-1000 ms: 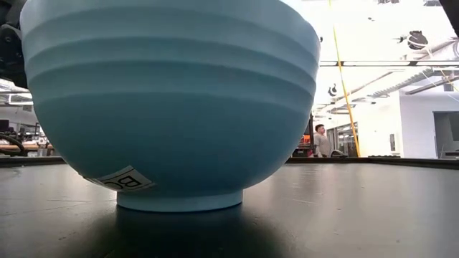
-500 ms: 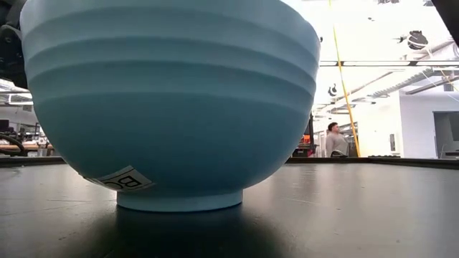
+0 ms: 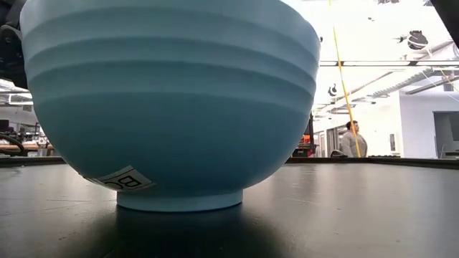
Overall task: Nest bowls inside each other
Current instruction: Stack the orange bowl on the pink bowl
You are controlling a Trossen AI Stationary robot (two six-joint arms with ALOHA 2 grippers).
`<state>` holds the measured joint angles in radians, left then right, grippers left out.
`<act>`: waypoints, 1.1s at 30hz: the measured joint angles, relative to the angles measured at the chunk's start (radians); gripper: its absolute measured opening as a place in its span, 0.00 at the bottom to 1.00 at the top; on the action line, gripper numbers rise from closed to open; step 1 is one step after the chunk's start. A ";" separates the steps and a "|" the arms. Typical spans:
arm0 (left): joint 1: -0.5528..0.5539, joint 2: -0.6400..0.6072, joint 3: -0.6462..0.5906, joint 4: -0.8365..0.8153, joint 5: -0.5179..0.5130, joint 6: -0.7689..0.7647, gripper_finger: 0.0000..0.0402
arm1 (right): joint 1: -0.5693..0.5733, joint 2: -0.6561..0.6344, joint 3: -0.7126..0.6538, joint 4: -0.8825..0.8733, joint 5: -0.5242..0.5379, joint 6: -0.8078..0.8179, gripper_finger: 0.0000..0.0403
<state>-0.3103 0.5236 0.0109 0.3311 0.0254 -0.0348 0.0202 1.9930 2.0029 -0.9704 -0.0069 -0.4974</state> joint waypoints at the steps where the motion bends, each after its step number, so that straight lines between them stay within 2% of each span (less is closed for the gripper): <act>1: 0.000 0.000 0.000 0.000 0.000 0.001 0.40 | -0.004 0.004 0.000 0.001 -0.003 0.001 0.00; 22: 0.000 0.000 0.000 -0.015 0.000 0.006 0.40 | -0.071 0.062 0.001 -0.100 -0.026 0.005 0.00; 33: 0.000 0.000 0.000 -0.015 0.001 0.004 0.40 | -0.060 0.061 0.003 -0.163 -0.047 0.060 0.00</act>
<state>-0.3105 0.5232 0.0109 0.3157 0.0261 -0.0303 -0.0401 2.0541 2.0056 -1.1337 -0.0543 -0.4378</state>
